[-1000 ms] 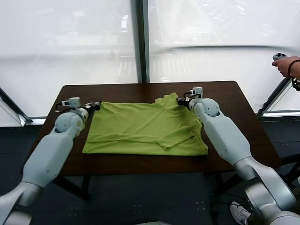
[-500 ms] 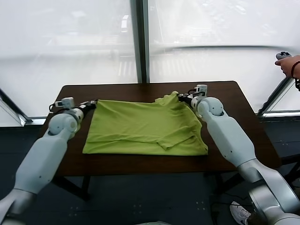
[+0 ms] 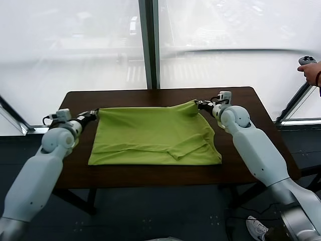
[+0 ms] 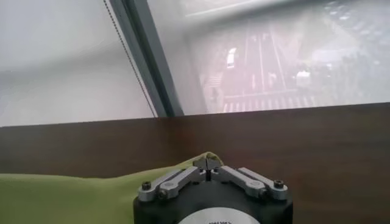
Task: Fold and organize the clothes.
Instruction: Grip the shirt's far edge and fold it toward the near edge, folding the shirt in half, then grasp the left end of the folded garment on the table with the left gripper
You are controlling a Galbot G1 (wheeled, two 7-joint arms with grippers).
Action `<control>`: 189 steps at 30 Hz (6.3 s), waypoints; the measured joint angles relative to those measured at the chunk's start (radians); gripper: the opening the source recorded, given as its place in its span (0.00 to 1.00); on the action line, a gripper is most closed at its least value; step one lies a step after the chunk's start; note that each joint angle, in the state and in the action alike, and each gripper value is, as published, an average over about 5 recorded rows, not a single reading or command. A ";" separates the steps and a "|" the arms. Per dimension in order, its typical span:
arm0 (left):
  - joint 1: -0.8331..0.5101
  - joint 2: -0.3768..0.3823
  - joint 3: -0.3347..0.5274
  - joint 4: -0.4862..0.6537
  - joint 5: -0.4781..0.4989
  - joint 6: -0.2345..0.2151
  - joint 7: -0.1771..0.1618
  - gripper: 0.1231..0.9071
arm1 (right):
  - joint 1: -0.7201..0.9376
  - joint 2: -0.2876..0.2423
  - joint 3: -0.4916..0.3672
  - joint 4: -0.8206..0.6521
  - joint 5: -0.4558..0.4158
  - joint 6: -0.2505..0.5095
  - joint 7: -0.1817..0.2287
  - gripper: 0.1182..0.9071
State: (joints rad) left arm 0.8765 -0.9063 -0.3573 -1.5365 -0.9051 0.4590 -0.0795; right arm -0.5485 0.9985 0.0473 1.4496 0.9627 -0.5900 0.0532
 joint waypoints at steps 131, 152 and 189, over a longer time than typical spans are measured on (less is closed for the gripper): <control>0.206 -0.112 -0.103 -0.124 0.016 0.052 -0.128 0.51 | -0.251 0.014 0.137 0.133 -0.101 -0.059 0.045 0.04; 0.231 -0.110 -0.133 -0.145 0.014 0.022 -0.116 0.04 | -0.283 0.038 0.172 0.119 -0.108 0.018 0.064 0.03; 0.332 0.092 -0.205 -0.307 -0.375 0.183 -0.162 1.00 | -0.740 -0.121 0.361 0.396 -0.344 0.811 -0.088 1.00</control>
State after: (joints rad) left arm 1.2081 -0.8138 -0.5623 -1.8430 -1.2799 0.6420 -0.2414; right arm -1.2881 0.8774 0.4086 1.8455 0.6186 0.2212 -0.0344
